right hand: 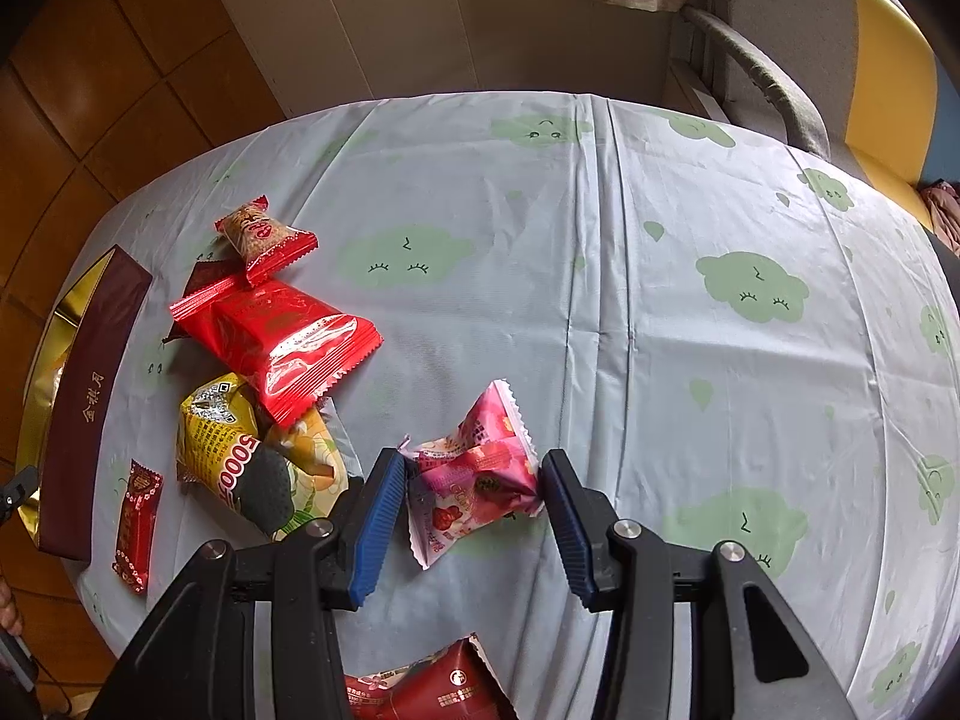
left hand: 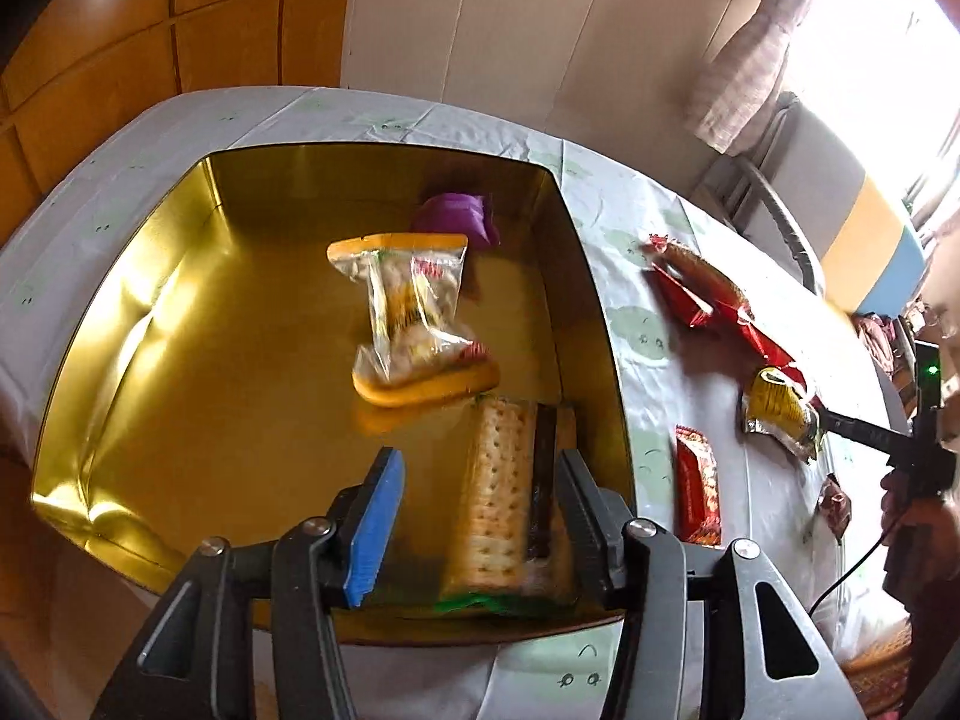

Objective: Organize snacks
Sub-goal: 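Lower the sandwich biscuit into the tin box and open the left gripper, then grasp the pink candy with the right gripper and drop it into the tin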

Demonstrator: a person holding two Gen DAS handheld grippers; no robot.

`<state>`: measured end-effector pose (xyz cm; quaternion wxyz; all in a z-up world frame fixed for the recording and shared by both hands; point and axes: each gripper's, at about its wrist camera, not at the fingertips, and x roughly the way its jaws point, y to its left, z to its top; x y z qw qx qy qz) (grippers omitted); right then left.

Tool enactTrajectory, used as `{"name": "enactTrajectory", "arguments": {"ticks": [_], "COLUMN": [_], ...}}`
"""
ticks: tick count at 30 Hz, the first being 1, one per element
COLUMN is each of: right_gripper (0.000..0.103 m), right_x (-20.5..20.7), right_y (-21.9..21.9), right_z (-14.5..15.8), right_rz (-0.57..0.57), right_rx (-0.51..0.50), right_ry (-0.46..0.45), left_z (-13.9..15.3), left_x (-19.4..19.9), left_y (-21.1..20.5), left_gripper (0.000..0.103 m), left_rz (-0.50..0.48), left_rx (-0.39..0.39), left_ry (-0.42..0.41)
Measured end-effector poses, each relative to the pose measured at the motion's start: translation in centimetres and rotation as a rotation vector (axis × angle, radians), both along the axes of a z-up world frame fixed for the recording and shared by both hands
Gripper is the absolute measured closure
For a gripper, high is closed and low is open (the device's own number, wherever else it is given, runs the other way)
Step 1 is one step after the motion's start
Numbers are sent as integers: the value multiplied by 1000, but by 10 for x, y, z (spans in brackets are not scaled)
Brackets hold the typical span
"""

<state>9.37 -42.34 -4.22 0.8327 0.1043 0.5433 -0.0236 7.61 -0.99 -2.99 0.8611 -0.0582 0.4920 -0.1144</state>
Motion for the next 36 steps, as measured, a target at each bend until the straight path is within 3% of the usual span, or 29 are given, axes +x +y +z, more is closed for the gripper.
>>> {"name": "enactTrajectory", "arguments": {"ticks": [4,7,11,20,22,31,36], "right_gripper": [57,65,66,69,74,76,76], "right_x": [-2,-3,-3,-3,-5,-18,-18], "right_y": [0,-2,-7,-3,-2,-10,38], "right_z": [1,4,3,3,10,39,75], "right_rz": [-4,-21,-32,-17,-25,-99,-3], "right_rx": [-6,-11,-2,-17,-33,12,76], "right_ry": [-10,-32,-30,-29,-46,-134,-236], "left_z": [4,9,19,29,29,23,19], "left_x": [-8,-14,-19,-27,-28,-30,-29], "left_y": [5,9,14,19,19,25,35], "left_gripper": [50,50,48,45,45,45,45], "left_rz": [45,80,120,121,121,127,160], "left_rx": [58,104,137,163,160,150,142], "left_ry": [-43,-82,-126,-180,-178,-170,-171]}}
